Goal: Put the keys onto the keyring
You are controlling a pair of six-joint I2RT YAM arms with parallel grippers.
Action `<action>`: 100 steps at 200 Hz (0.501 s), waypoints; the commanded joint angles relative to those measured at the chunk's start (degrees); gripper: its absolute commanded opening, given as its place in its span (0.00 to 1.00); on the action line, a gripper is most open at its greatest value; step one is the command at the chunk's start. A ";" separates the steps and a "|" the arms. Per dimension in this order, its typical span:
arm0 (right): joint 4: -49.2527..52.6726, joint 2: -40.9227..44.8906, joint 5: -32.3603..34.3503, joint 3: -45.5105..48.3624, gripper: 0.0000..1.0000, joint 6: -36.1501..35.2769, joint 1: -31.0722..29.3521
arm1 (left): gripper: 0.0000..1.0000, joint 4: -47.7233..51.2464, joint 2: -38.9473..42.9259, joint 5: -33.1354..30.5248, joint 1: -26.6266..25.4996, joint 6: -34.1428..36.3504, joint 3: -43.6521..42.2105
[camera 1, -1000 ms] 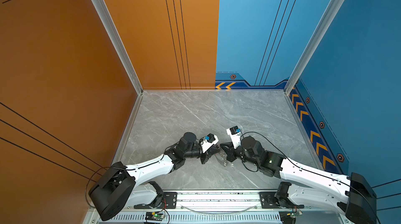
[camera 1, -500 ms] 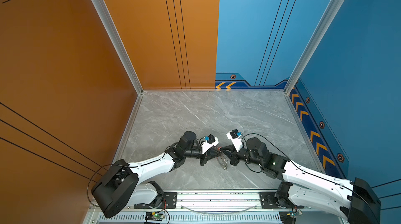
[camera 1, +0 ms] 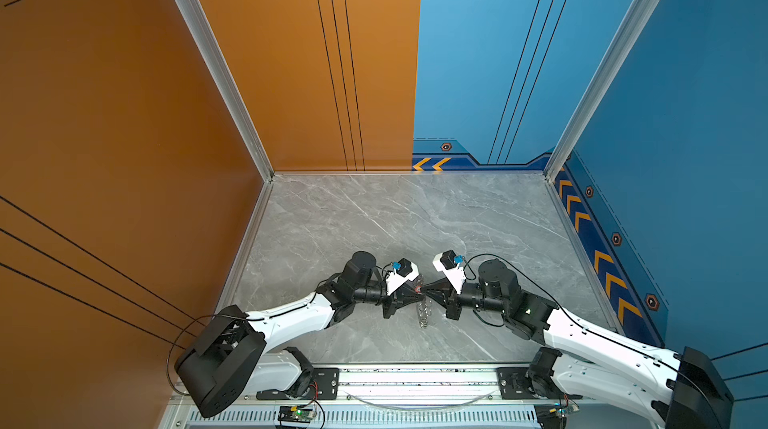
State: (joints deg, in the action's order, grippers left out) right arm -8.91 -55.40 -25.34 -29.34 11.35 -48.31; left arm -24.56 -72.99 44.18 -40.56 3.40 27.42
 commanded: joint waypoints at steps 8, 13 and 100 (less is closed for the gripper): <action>-0.66 -0.55 1.39 0.75 0.00 -1.11 0.32 | 0.00 0.39 0.07 0.82 0.27 0.29 0.66; -0.01 -0.36 3.63 0.62 0.00 -1.02 0.36 | 0.00 0.39 0.09 0.82 0.24 0.34 0.69; 18.49 8.75 21.59 -2.64 0.00 -2.94 1.56 | 0.00 0.36 1.35 -2.83 0.56 0.65 0.12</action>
State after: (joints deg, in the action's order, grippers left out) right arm 0.71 -48.49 -8.43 -29.76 10.76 -47.00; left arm -24.62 -72.95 43.57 -40.56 3.44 27.42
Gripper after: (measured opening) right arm 0.047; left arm 0.048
